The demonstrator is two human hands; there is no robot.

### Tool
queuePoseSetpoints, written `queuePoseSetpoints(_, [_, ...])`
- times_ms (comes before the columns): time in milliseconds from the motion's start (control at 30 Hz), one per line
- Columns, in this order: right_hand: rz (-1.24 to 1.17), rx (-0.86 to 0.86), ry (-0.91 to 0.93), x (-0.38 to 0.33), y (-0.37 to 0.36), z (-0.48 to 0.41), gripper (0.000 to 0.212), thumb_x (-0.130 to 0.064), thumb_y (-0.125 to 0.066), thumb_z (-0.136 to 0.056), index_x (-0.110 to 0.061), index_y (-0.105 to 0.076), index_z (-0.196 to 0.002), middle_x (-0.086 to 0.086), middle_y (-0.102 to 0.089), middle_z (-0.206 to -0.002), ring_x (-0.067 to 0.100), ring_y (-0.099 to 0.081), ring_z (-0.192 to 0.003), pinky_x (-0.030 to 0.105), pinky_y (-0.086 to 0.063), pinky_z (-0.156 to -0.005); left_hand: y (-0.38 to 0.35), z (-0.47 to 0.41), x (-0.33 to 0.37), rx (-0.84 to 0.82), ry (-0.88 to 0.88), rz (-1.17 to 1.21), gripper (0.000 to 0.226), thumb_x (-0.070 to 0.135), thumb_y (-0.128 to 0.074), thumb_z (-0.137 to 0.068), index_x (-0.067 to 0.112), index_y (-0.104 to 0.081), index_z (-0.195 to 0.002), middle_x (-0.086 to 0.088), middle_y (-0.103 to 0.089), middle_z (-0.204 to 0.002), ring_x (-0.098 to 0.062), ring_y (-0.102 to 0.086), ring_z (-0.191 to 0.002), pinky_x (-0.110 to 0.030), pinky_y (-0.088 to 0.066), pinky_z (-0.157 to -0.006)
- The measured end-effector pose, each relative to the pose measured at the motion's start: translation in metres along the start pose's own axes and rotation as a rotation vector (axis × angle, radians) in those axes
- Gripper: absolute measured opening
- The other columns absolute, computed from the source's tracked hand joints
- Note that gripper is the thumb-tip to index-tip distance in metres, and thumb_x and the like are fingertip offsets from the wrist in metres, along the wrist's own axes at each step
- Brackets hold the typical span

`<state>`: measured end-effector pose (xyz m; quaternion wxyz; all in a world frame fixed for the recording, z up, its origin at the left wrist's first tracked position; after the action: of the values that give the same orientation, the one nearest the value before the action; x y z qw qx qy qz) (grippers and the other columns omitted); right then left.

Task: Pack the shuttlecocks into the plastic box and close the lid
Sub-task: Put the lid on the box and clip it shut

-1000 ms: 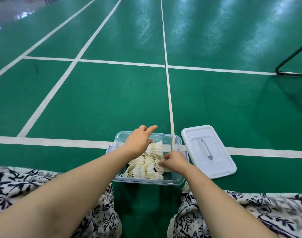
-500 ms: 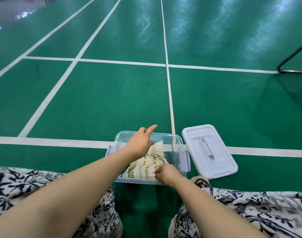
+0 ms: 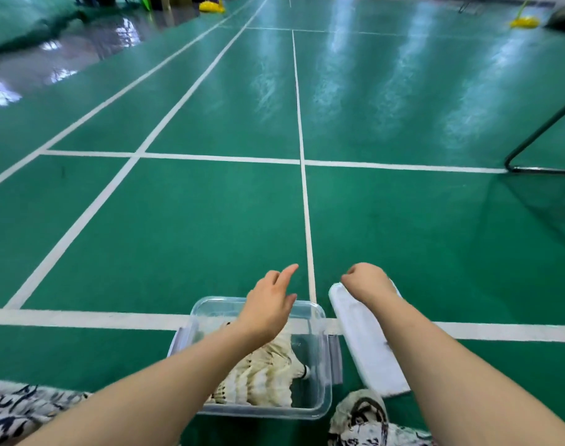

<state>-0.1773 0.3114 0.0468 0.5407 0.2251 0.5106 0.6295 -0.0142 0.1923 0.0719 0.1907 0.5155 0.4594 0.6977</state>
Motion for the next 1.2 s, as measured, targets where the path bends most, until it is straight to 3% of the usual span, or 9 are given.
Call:
queuePoseSetpoints(100, [-0.023, 0.029, -0.126, 0.058, -0.008, -0.018, 0.017, -0.017, -0.043, -0.085, -0.013, -0.057, -0.093, 0.008, -0.063, -0.101, 0.029, -0.055, -0.09, 0.027, -0.04, -0.069, -0.01, -0.009, -0.014, -0.021, 0.029, -0.063, 0.054, 0.029, -0.04, -0.097, 0.027, -0.019, -0.147, -0.006, -0.045, -0.13, -0.024, -0.045, -0.117, -0.038, -0.039, -0.098])
queuePoseSetpoints(233, [-0.072, -0.102, -0.32, 0.115, -0.063, -0.019, 0.042, -0.03, -0.041, -0.09, -0.011, -0.041, -0.128, 0.011, -0.052, -0.129, 0.031, -0.051, -0.114, 0.033, -0.041, -0.082, -0.031, -0.021, -0.029, -0.068, 0.081, -0.094, 0.054, 0.031, -0.04, -0.097, 0.026, -0.019, -0.147, -0.005, -0.046, -0.131, -0.023, -0.044, -0.116, -0.038, -0.039, -0.098])
queuePoseSetpoints(333, [-0.12, -0.158, -0.33, 0.114, -0.089, -0.017, 0.044, -0.028, -0.042, -0.091, -0.01, -0.037, -0.131, 0.012, -0.048, -0.13, 0.032, -0.044, -0.118, 0.035, -0.04, -0.08, -0.045, -0.031, -0.025, -0.079, 0.082, -0.124, 0.053, 0.032, -0.039, -0.097, 0.026, -0.02, -0.147, -0.004, -0.046, -0.131, -0.023, -0.045, -0.115, -0.038, -0.041, -0.096])
queuePoseSetpoints(500, [-0.192, -0.177, -0.328, 0.109, -0.098, -0.028, 0.056, -0.029, -0.042, -0.092, -0.018, -0.024, -0.144, 0.01, -0.038, -0.14, 0.031, -0.035, -0.128, 0.039, -0.04, -0.095, -0.066, -0.051, 0.0, -0.081, 0.036, -0.109, 0.053, 0.032, -0.041, -0.097, 0.026, -0.022, -0.146, -0.003, -0.047, -0.126, -0.023, -0.046, -0.112, -0.038, -0.041, -0.096])
queuePoseSetpoints(667, [-0.196, -0.29, -0.316, 0.112, -0.119, -0.036, 0.045, -0.029, -0.038, -0.092, -0.029, -0.041, -0.137, 0.01, -0.036, -0.138, 0.032, -0.035, -0.125, 0.04, -0.037, -0.104, -0.08, -0.061, 0.013, -0.097, 0.011, -0.113, 0.053, 0.031, -0.042, -0.096, 0.025, -0.024, -0.146, -0.004, -0.047, -0.126, -0.024, -0.046, -0.114, -0.038, -0.04, -0.097])
queuePoseSetpoints(833, [-0.202, -0.319, -0.371, 0.125, -0.131, -0.035, 0.046, -0.016, -0.033, -0.092, -0.019, -0.045, -0.137, 0.009, -0.033, -0.139, 0.03, -0.04, -0.122, 0.041, -0.039, -0.104, -0.083, -0.059, 0.008, -0.104, 0.018, -0.106, 0.053, 0.03, -0.041, -0.097, 0.026, -0.023, -0.146, -0.004, -0.047, -0.127, -0.023, -0.045, -0.114, -0.036, -0.039, -0.096])
queuePoseSetpoints(967, [-0.265, -0.19, -0.337, 0.125, -0.114, -0.036, 0.048, -0.009, -0.026, -0.091, -0.023, -0.05, -0.129, 0.006, -0.038, -0.137, 0.029, -0.047, -0.116, 0.038, -0.041, -0.097, -0.077, -0.056, 0.007, -0.099, 0.013, -0.089, 0.052, 0.03, -0.042, -0.097, 0.025, -0.024, -0.146, -0.004, -0.048, -0.127, -0.023, -0.045, -0.115, -0.036, -0.039, -0.097])
queuePoseSetpoints(1100, [-0.452, 0.122, -0.3, 0.109, -0.061, -0.034, 0.033, -0.005, -0.03, -0.085, -0.019, -0.057, -0.097, 0.004, -0.054, -0.114, 0.031, -0.052, -0.089, 0.034, -0.041, -0.076, -0.063, -0.051, 0.014, -0.074, -0.01, -0.08, 0.052, 0.029, -0.043, -0.096, 0.024, -0.026, -0.145, -0.003, -0.047, -0.129, -0.022, -0.045, -0.117, -0.036, -0.039, -0.099])
queuePoseSetpoints(1200, [-0.452, 0.257, -0.164, 0.079, -0.015, -0.027, 0.032, 0.002, -0.033, -0.08, -0.018, -0.052, -0.097, 0.004, -0.054, -0.107, 0.029, -0.049, -0.081, 0.032, -0.037, -0.069, -0.043, -0.049, 0.019, -0.018, -0.026, -0.075, 0.052, 0.027, -0.044, -0.096, 0.023, -0.028, -0.145, -0.003, -0.047, -0.129, -0.022, -0.045, -0.117, -0.036, -0.039, -0.099])
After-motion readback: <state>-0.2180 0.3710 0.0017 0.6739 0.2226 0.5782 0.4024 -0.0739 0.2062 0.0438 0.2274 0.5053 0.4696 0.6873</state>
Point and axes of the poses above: each hand's wrist, its own z-axis away from the middle knuckle, its own y-axis out of the back of the hand, x = y × z, the point moved 9 cm from there along -z, towards the middle knuckle
